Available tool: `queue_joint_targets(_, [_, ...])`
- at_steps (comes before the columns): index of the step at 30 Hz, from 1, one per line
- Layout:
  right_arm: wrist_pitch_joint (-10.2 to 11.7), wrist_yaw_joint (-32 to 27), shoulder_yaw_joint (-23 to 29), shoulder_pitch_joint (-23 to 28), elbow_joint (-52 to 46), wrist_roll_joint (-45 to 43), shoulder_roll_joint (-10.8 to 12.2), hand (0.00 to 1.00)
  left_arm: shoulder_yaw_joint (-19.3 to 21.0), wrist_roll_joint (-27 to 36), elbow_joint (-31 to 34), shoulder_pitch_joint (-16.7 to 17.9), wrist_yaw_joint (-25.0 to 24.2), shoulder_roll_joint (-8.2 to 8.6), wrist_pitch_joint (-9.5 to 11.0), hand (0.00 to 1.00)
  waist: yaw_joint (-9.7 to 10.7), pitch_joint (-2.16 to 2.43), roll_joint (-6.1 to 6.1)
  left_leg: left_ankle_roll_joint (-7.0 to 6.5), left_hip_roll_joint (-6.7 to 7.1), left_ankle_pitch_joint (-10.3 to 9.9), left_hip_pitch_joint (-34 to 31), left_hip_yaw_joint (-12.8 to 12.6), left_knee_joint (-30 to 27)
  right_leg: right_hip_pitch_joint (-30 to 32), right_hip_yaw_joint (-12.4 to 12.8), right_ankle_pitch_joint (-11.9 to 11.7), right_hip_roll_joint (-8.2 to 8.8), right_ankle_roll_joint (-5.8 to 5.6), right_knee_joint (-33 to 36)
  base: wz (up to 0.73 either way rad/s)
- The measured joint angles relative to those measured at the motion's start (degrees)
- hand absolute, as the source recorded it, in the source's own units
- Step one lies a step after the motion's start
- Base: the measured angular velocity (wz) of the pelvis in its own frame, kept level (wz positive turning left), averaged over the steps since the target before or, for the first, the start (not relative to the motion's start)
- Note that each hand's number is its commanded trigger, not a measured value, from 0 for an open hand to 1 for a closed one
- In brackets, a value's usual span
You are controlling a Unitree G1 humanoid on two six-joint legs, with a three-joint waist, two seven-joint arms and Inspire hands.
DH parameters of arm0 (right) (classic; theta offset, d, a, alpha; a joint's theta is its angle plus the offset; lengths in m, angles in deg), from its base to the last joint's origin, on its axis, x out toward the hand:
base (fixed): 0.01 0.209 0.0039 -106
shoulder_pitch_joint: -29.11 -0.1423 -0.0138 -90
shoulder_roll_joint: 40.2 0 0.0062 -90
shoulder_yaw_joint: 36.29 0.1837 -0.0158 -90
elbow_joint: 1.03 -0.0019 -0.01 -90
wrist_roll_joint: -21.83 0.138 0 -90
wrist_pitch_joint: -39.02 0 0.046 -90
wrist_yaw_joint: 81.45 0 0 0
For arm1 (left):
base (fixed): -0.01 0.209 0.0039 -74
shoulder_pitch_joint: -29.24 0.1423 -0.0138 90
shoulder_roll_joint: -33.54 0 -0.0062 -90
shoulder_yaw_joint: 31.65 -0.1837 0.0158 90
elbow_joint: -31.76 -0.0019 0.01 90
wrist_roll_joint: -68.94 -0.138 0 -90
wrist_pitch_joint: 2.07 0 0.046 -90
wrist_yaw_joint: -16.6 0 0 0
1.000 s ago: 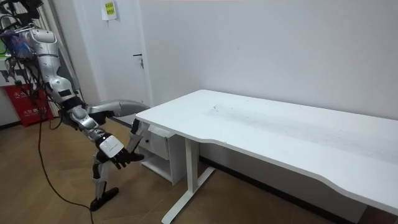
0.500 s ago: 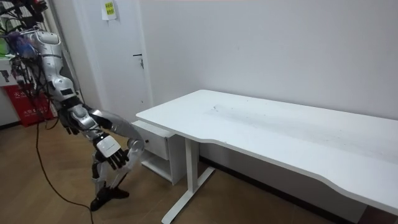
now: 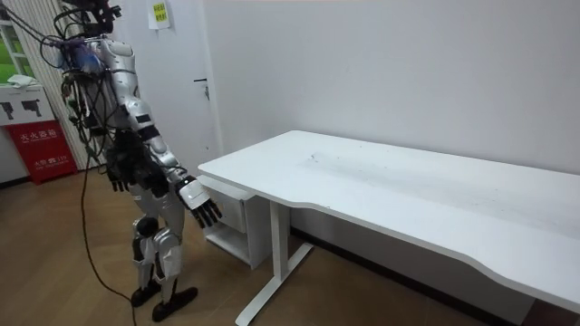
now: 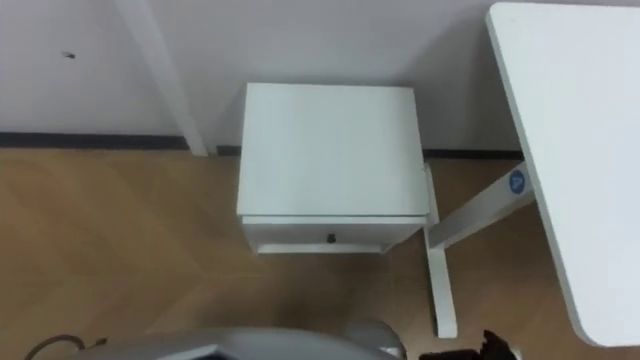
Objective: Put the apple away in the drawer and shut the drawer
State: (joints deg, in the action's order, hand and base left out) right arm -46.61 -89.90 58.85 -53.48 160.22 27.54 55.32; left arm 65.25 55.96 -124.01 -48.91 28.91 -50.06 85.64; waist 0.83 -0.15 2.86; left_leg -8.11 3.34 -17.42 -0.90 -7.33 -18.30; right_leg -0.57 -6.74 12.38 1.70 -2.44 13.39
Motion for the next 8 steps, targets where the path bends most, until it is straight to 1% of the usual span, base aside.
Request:
queue_joint_targets(1, [0.02, 0.01, 0.00, -0.10, 0.00, 0.56, 0.12, 0.00, 0.00, -0.02, 0.08, -0.04, 0.02, 0.06, 0.11, 0.00, -0.18, 0.01, 0.10, 0.13, 0.00, 0.08, 0.40, 0.09, 0.33, -0.31, -0.11, -0.04, -0.06, 0.07, -0.43, 0.11])
queue_joint_targets(2, [0.04, 0.05, -0.17, -0.12, -0.01, 1.13, 0.34, 0.00, -0.03, -0.12, 0.29, -0.02, 0.06, 0.14, 0.12, 0.00, -0.36, 0.14, 0.21, 0.30, -0.05, 0.18, 0.86, 0.64, 0.90, -0.68, -0.82, -0.07, -0.21, 0.13, -0.90, 0.11])
queue_joint_targets(3, [0.02, 0.16, -0.58, -0.07, 0.02, 1.29, 0.43, 0.00, -0.10, -0.13, 0.55, 0.00, 0.10, 0.15, 0.12, 0.00, -0.36, 0.12, 0.20, 0.43, -0.09, 0.26, 0.97, 1.25, 1.01, -0.75, -1.26, -0.08, -0.26, 0.15, -0.85, 0.19])
queue_joint_targets(5, [-0.05, 1.44, -1.77, 0.83, 0.37, 1.93, 0.99, 0.00, -0.36, -0.38, 0.84, 0.11, 0.83, 0.17, 0.28, 0.00, -0.57, 0.07, 0.25, 1.45, -0.23, 0.90, 2.15, 2.05, 2.44, -1.18, -2.04, -0.14, -0.48, 0.29, -0.96, 0.18])
queue_joint_targets(6, [-0.06, 1.73, -1.75, 0.89, 0.84, 2.13, 1.14, 0.00, -0.33, -0.68, 0.40, 0.22, 0.99, 0.15, 0.29, 0.00, -0.59, 0.06, 0.16, 1.48, -0.34, 0.92, 2.64, 2.30, 3.00, -1.65, -2.21, -0.23, -0.69, 0.44, -1.42, 0.10])
queue_joint_targets(7, [-0.11, 2.17, -1.75, 1.05, 1.97, 2.27, 1.37, 0.00, -0.26, -1.76, -0.15, 0.27, 1.06, 0.05, 0.22, 0.00, -0.57, 0.13, 0.09, 1.56, -0.43, 0.96, 3.18, 2.97, 3.66, -2.92, -2.73, -0.55, -0.87, 0.97, -2.78, 0.08])
queue_joint_targets(8, [-0.27, 2.50, -1.76, 1.22, 2.79, 2.25, 1.46, 0.00, -0.20, -2.73, -0.51, 0.39, 1.05, 0.07, 0.05, 0.00, -0.56, 0.10, 0.10, 1.80, -0.55, 1.10, 3.56, 3.02, 4.21, -3.52, -2.85, -0.64, -0.87, 1.12, -3.29, 0.07])
